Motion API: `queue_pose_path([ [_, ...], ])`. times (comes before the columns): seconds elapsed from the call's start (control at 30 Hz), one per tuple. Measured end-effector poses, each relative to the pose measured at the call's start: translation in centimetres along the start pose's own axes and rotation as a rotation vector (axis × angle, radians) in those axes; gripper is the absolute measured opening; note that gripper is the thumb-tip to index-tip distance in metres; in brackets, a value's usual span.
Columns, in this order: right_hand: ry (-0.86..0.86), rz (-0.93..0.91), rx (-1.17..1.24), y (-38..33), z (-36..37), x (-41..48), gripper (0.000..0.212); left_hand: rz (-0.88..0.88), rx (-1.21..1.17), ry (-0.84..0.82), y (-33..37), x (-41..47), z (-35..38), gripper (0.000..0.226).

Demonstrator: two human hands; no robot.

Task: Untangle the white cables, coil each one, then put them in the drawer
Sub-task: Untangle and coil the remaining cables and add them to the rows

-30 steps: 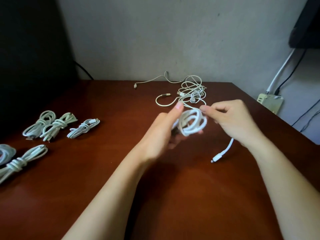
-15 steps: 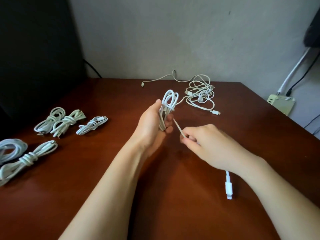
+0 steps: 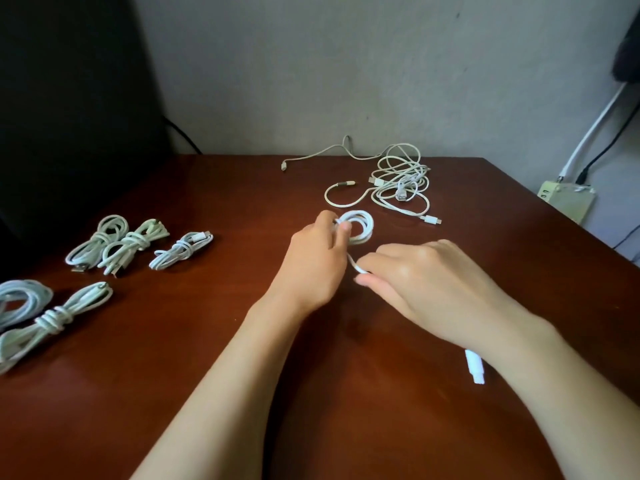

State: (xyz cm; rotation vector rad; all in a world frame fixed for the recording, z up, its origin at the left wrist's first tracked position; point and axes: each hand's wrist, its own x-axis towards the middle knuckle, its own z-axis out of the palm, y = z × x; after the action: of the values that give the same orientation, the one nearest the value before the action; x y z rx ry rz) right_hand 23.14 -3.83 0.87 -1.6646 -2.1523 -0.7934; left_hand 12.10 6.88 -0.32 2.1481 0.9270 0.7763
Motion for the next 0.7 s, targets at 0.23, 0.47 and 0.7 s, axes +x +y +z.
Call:
queue_pose_path([
  [0.23, 0.200, 0.043, 0.100, 2.0, -0.8, 0.1, 0.027, 0.143, -0.063, -0.134, 0.6, -0.5, -0.1, 0.063],
  [0.47, 0.257, 0.192, 0.222, 4.2, -0.7, -0.5, 0.030, 0.117, -0.132, -0.313, 0.7, -0.9, 0.3, 0.080],
  [0.7, 0.212, 0.515, 0.664, 4.7, -0.5, -0.2, 0.019, 0.225, -0.286, -0.333, 1.4, -1.3, 0.4, 0.072],
])
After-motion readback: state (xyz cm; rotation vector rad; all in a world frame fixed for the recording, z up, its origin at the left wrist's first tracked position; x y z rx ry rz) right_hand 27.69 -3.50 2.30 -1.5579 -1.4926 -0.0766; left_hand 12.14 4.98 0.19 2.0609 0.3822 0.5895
